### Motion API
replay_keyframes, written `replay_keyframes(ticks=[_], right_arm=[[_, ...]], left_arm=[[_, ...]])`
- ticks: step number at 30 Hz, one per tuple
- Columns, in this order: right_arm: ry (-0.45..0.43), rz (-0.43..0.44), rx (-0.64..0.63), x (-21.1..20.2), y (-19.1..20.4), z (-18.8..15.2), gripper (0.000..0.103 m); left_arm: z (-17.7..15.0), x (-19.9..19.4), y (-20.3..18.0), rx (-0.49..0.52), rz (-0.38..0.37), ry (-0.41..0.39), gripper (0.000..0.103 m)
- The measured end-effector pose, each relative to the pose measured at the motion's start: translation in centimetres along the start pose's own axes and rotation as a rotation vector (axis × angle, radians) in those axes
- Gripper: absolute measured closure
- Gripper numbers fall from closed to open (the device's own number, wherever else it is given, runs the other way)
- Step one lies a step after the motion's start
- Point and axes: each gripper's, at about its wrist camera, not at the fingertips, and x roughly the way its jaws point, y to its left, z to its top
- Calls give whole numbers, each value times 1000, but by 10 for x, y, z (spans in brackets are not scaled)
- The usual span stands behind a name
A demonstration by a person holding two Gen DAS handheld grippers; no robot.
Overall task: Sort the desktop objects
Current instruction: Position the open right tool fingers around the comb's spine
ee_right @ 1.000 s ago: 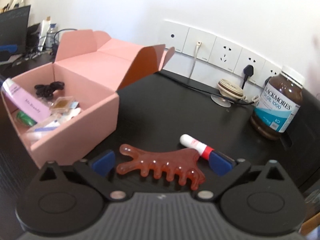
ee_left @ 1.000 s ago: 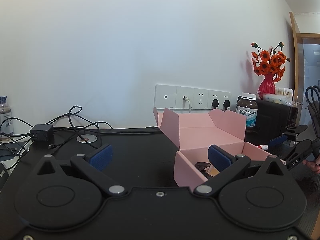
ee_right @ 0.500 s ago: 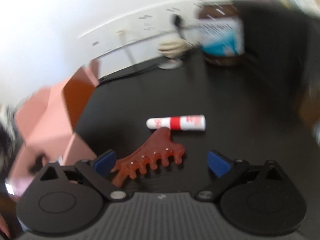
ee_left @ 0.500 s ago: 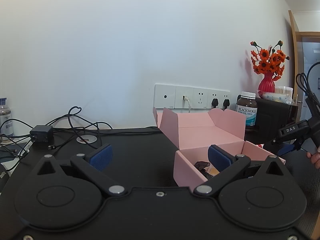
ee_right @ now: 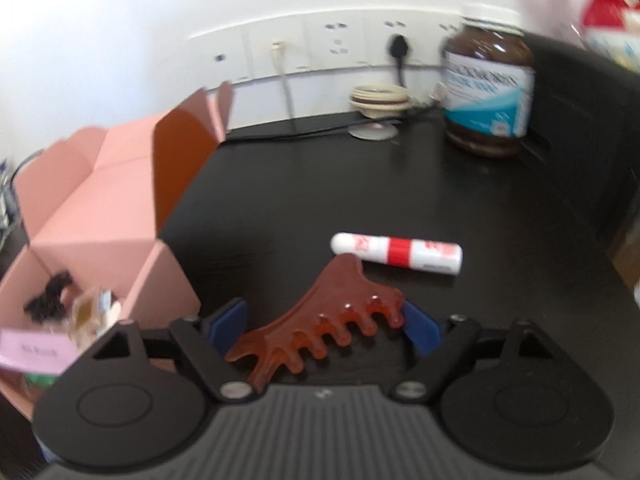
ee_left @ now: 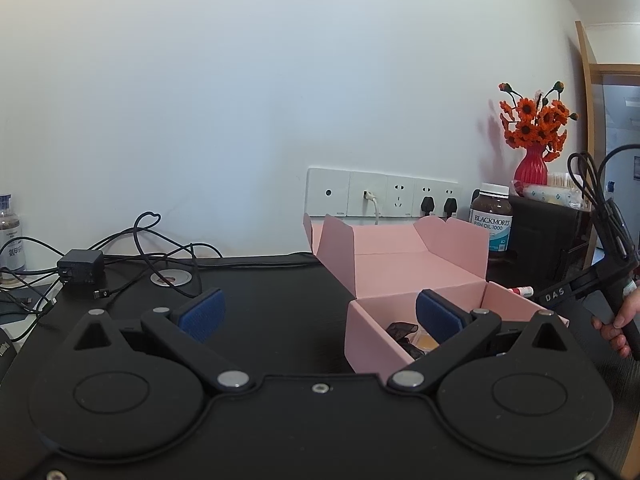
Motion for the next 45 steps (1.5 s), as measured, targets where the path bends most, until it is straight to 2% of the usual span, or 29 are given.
replay_keyframes(ticks=[3, 12, 16, 23, 45], right_arm=[[-3, 15, -98, 4, 3, -1, 23], [-27, 128, -283, 0, 6, -4, 29], [-12, 170, -284, -3, 2, -4, 36], [-45, 162, -303, -8, 4, -10, 44], [-81, 147, -306, -4, -4, -12, 45]], left_arm=[[0, 0, 0, -2, 1, 0, 0], [0, 0, 0, -3, 5, 2, 0], [0, 0, 0, -5, 6, 4, 0], [0, 1, 1, -7, 8, 8, 0], [1, 3, 2, -4, 2, 12, 0]])
